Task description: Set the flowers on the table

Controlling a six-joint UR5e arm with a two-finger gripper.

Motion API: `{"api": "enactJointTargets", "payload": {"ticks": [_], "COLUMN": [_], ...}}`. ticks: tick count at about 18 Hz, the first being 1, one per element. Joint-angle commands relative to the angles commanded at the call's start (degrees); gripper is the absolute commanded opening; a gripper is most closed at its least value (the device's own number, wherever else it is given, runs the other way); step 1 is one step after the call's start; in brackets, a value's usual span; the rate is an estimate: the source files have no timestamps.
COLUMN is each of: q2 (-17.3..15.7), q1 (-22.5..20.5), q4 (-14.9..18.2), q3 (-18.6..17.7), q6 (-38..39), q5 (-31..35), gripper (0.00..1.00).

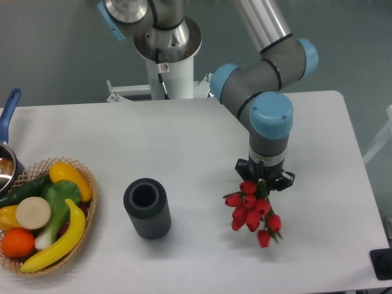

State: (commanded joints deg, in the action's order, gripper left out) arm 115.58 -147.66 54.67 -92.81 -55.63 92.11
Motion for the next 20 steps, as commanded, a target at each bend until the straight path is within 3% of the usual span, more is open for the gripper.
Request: {"api": "enactJointTargets", "payload": {"ticks": [2, 4, 6, 11, 16, 20], "q2": [0.2, 0.9, 1.4, 0.8, 0.2, -0.6], "q1": [0.0, 0.0, 0.0, -0.1, -0.1, -0.5], "q4": [-1.7, -6.7, -8.3, -8.1, -8.2, -11.1], "q3": [0.1, -0.1, -0.1, -0.1, -2.0, -3.0], "q6": [-0.2, -0.4, -0.4, -0.4, 1.7, 4.4], "q5": [-0.1, -0.1, -0.1, -0.5, -0.1, 0.2], "gripper": [0.65, 0.8, 0.9, 1.0, 1.0, 1.0]}}
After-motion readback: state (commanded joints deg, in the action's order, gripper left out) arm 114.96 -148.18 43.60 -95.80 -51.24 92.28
